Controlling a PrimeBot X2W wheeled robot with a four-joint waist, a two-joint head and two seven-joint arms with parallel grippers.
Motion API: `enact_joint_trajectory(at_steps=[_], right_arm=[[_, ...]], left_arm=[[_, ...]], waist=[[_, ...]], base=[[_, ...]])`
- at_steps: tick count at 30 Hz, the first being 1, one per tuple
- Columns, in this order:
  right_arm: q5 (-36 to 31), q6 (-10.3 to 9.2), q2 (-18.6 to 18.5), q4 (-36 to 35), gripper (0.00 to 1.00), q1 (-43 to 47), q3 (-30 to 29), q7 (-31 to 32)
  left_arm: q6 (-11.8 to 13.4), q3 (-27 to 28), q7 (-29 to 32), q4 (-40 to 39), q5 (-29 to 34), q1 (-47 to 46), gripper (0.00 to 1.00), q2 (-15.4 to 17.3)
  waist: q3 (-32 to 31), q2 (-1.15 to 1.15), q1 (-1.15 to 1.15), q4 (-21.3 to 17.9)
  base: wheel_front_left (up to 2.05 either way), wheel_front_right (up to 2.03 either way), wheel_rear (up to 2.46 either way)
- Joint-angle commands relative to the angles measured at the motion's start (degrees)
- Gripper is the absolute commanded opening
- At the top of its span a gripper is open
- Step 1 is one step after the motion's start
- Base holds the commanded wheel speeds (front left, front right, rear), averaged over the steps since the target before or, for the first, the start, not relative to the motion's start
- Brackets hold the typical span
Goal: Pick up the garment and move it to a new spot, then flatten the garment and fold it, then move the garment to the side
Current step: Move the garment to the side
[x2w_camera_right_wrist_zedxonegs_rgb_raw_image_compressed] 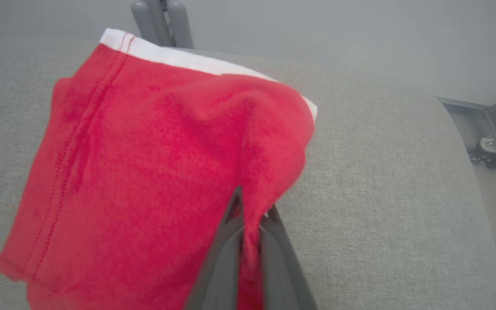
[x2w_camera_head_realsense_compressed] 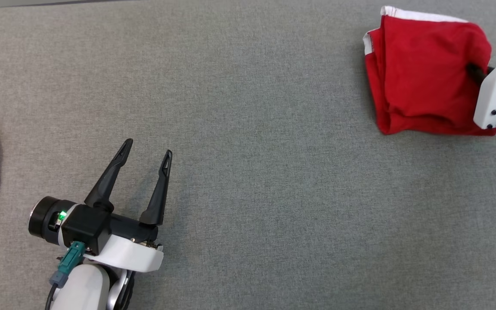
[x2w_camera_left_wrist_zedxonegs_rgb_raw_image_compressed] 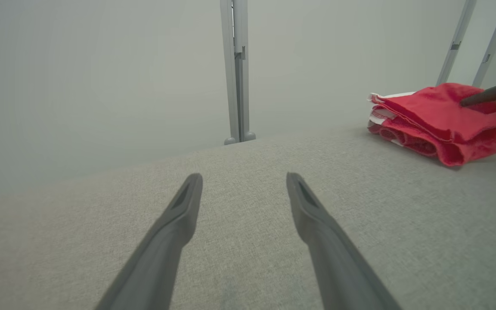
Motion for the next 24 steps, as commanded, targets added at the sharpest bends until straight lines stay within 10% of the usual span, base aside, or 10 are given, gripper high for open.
enact_joint_trajectory(at_steps=[1, 21, 22, 24], right_arm=[[-0.34, -0.02, -0.55, 0.44, 0.00, -1.22, 0.18, -0.17], [-3.87, -0.02, -1.10, 6.53, 0.00, -6.56, 3.51, -2.09], [-4.09, -0.02, -1.02, 6.81, 0.18, -6.59, 3.63, -2.32], [-4.54, -0.02, -0.83, 7.44, 1.00, -6.72, 3.89, -2.84]], left_arm=[[-0.35, 0.20, -0.10, -0.48, 0.37, -0.69, 1.00, 0.59], [-0.34, 0.51, -0.10, -3.10, 0.62, -1.09, 1.00, 2.20], [-0.35, 0.49, -0.10, -3.07, 0.58, -1.09, 1.00, 2.16], [-0.35, 0.49, -0.10, -2.96, 0.53, -1.08, 1.00, 2.08]], waist=[[0.56, 0.00, 0.00, -0.25], [4.58, 0.00, 0.00, -0.31], [4.55, 0.00, 0.00, -0.28], [4.41, 0.00, 0.00, -0.22]], base=[[0.00, 0.00, 0.00], [0.00, 0.00, 0.00], [0.00, 0.00, 0.00], [0.00, 0.00, 0.00]])
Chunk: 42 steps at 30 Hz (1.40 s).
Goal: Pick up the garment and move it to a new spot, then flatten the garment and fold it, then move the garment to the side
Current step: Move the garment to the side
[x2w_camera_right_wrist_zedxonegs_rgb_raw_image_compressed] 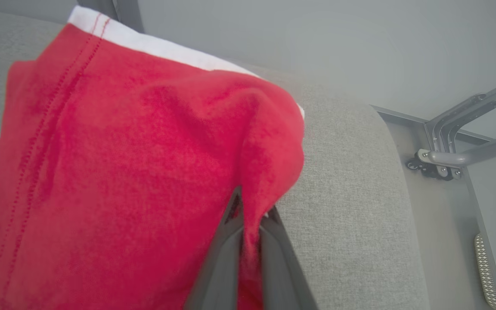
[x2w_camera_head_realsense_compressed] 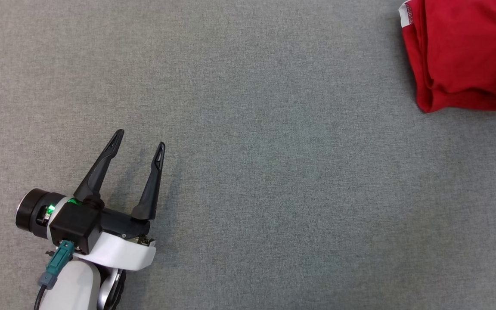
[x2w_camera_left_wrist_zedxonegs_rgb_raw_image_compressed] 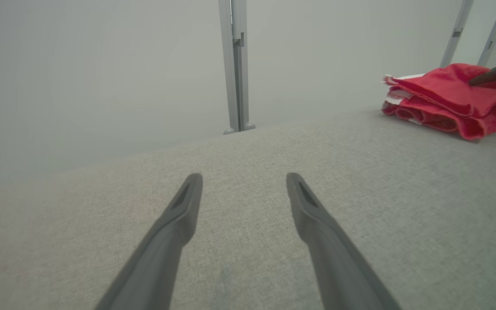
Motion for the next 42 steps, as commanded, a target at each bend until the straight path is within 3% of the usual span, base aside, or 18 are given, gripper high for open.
enact_joint_trajectory(at_steps=[1, 12, 22, 27, 34, 42], right_arm=[[-0.61, -0.02, 0.07, 0.59, 1.00, -0.36, 0.25, -0.60], [-1.94, -0.02, -0.10, 1.99, 1.00, -0.67, 0.88, -2.12], [2.46, -0.02, 1.94, -0.81, 1.00, 3.23, -3.83, -15.06], [3.82, -0.02, 2.81, -5.80, 1.00, 7.61, -6.61, -17.65], [-3.92, -0.01, 2.06, -16.78, 1.00, 15.35, -20.40, -17.64], [-18.80, -0.01, 5.92, -29.77, 1.00, 31.96, -40.31, -17.60]], left_arm=[[-0.18, 0.12, -0.10, 0.04, 0.35, -0.73, 1.00, 0.11], [-0.18, 0.32, -0.10, 0.58, 0.33, -0.69, 1.00, -0.57], [0.34, 1.22, -0.10, 1.49, -0.63, 1.06, 1.00, -2.38], [0.73, 2.02, -0.10, 1.95, -1.11, 2.44, 1.00, -3.24], [1.04, 3.15, -0.10, 2.01, -1.16, 3.83, 1.00, -4.04], [1.44, 4.93, -0.10, 2.37, -1.35, 5.87, 1.00, -4.71]], waist=[[-0.17, 0.00, 0.00, 0.04], [-1.41, 0.00, 0.00, 0.22], [-6.38, 0.00, 0.00, 0.63], [-9.39, 0.00, 0.00, 1.02], [-12.55, 0.00, 0.00, 1.74], [-15.96, 0.00, 0.00, 2.98]], base=[[0.00, 0.00, 0.00], [0.00, 0.00, 0.00], [0.00, 0.00, 0.00], [0.00, 0.00, 0.00], [0.00, 0.00, 0.00], [0.00, 0.00, 0.00]])
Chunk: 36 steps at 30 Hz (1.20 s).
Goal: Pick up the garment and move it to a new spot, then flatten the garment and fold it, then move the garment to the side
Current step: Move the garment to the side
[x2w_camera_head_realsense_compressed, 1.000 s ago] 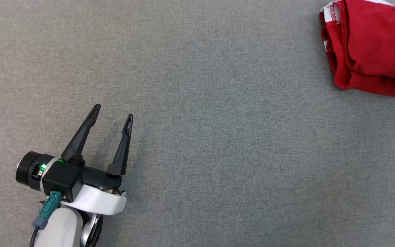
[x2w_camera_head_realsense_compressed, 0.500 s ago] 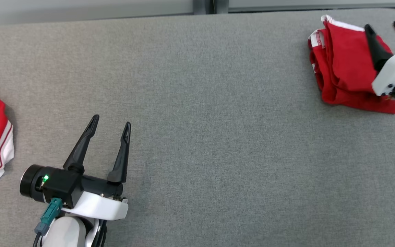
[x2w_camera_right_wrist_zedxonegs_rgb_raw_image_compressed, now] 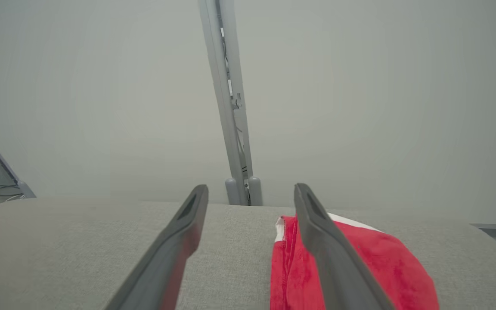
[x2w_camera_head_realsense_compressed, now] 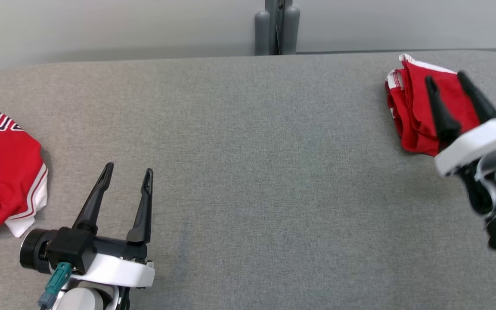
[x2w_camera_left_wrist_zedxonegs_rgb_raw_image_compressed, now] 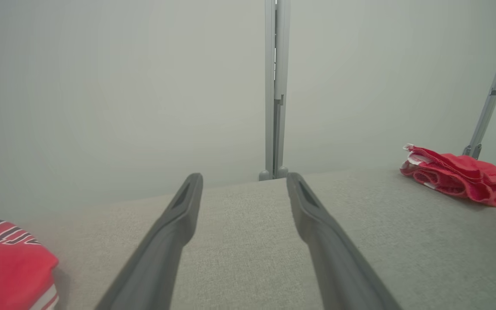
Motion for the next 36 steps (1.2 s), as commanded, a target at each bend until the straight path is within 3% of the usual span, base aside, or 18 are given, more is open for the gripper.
enact_joint_trajectory(at_steps=[1, 5, 17, 27, 36], right_arm=[[-4.01, 0.00, 1.53, -2.74, 1.00, 4.10, -3.28, -0.15], [-10.10, 0.00, 4.88, -7.34, 1.00, 11.41, -9.25, -0.12], [-19.26, 0.00, 12.86, -17.91, 1.00, 27.07, -21.39, -0.12], [-26.34, 0.00, 17.09, -21.42, 1.00, 35.80, -27.86, -0.12], [-30.67, 0.00, 19.32, -25.72, 1.00, 40.43, -27.96, -0.12]], left_arm=[[0.28, 0.81, -0.10, 0.14, -0.41, 0.58, 1.00, 0.06], [0.51, 1.68, -0.10, 0.32, -0.42, 1.76, 1.00, -0.25], [1.61, 3.83, -0.10, 2.05, -0.75, 5.42, 1.00, -0.88], [2.17, 4.36, -0.09, 3.33, -0.55, 7.41, 1.00, -1.08], [3.51, 5.84, -0.09, 4.88, 1.01, 9.43, 1.00, -0.01]], waist=[[-1.10, 0.00, 0.00, 0.54], [-2.85, 0.00, 0.00, 1.15], [-7.59, 0.00, 0.00, 2.53], [-9.83, 0.00, 0.00, 3.30], [-10.78, 0.00, 0.00, 2.59]], base=[[0.00, 0.00, 0.00], [0.00, 0.00, 0.00], [0.00, 0.00, 0.00], [0.00, 0.00, 0.00], [0.00, 0.00, 0.00]])
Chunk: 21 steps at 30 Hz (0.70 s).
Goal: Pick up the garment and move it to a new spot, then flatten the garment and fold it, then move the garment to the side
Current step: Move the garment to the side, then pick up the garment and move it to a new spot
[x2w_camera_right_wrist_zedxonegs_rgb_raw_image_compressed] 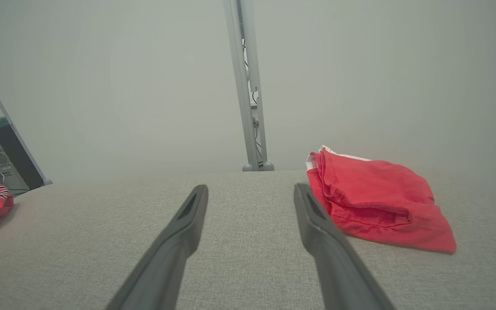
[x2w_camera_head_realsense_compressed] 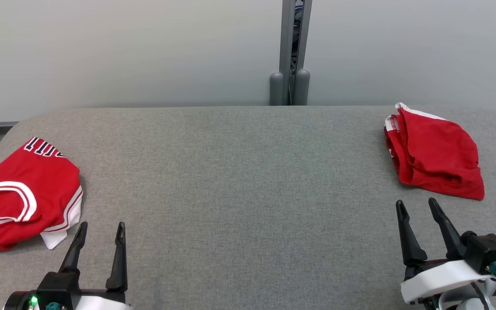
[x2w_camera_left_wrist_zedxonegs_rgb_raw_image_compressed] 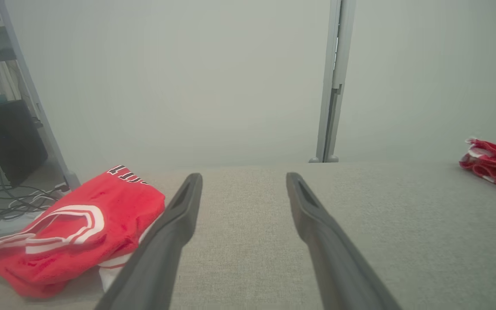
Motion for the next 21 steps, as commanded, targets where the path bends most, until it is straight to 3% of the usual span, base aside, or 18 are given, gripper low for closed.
enact_joint_trajectory(at_steps=[1, 21], right_arm=[[-0.62, 0.00, -0.18, -0.56, 1.00, 0.40, -0.38, -0.03], [-2.60, 0.00, 0.34, 1.16, 1.00, -0.42, -1.89, 0.78]], left_arm=[[0.87, 0.08, -0.09, 0.73, 1.23, 0.46, 1.00, 0.73], [1.97, -1.01, -0.09, 0.33, 0.69, -0.52, 1.00, 0.48]], waist=[[0.00, 0.00, 0.00, -0.19], [0.43, 0.00, 0.00, 0.07]], base=[[0.00, 0.00, 0.00], [0.00, 0.00, 0.00]])
